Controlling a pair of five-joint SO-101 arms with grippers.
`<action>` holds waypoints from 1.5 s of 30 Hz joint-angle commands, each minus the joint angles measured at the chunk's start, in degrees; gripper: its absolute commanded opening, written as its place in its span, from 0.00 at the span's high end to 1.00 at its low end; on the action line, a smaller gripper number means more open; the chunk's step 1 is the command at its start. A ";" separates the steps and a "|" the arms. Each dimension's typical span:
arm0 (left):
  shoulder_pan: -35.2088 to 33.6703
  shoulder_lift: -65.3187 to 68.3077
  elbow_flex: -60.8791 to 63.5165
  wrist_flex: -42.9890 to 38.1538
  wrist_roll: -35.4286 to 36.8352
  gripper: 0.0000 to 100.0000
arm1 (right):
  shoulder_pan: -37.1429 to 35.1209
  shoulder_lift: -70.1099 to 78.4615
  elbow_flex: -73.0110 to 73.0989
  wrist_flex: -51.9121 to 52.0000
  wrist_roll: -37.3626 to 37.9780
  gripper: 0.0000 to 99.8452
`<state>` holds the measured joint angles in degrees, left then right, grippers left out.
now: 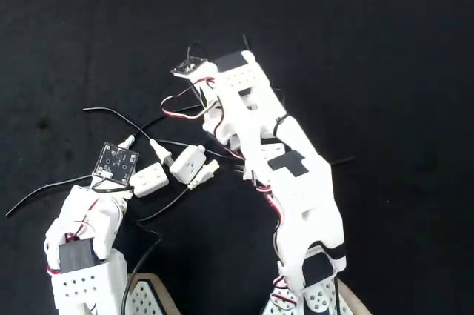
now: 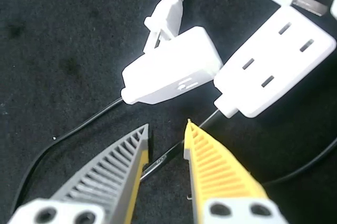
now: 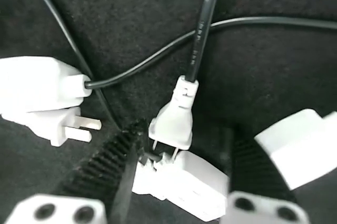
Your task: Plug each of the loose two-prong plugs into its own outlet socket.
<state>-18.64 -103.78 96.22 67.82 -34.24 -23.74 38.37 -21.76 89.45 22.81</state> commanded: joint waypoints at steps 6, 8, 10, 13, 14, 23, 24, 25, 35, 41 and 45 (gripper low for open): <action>-0.57 -0.44 0.84 -1.23 -0.53 0.88 | 2.90 -0.92 -3.74 0.70 -0.09 0.73; -0.57 -0.44 0.84 -1.23 -0.53 0.88 | 2.81 0.13 -2.95 0.35 1.58 0.74; -0.57 -0.44 0.84 -1.23 -0.53 0.88 | 2.55 1.63 -2.95 0.09 2.11 0.75; -0.57 -0.44 0.84 -1.23 -0.53 0.88 | 2.46 3.12 -3.03 -0.44 2.46 0.75; -0.57 -0.44 0.84 -1.23 -0.53 0.88 | 2.46 3.38 -3.03 -0.35 2.46 0.75; -0.57 -0.44 0.84 -1.23 -0.53 0.88 | -0.62 3.56 -2.59 -0.09 2.11 0.77; -0.57 -0.44 0.84 -1.23 -0.53 0.88 | -0.62 3.56 -2.68 -0.09 2.11 0.80; -0.57 -0.44 0.84 -1.23 -0.53 0.88 | -0.62 3.56 -2.68 -0.09 2.11 0.83; -0.57 -0.44 0.84 -1.23 -0.53 0.88 | -0.79 3.21 -4.35 -0.26 2.02 0.98; -0.57 -0.44 0.84 -1.23 -0.53 0.88 | -0.79 3.47 -7.69 0.09 2.02 0.97; -0.57 -0.44 0.84 -1.14 -0.53 0.88 | -0.88 3.47 -7.78 0.09 2.02 0.86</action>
<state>-18.64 -103.78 96.22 67.82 -34.24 -23.65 42.33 -26.51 89.54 25.01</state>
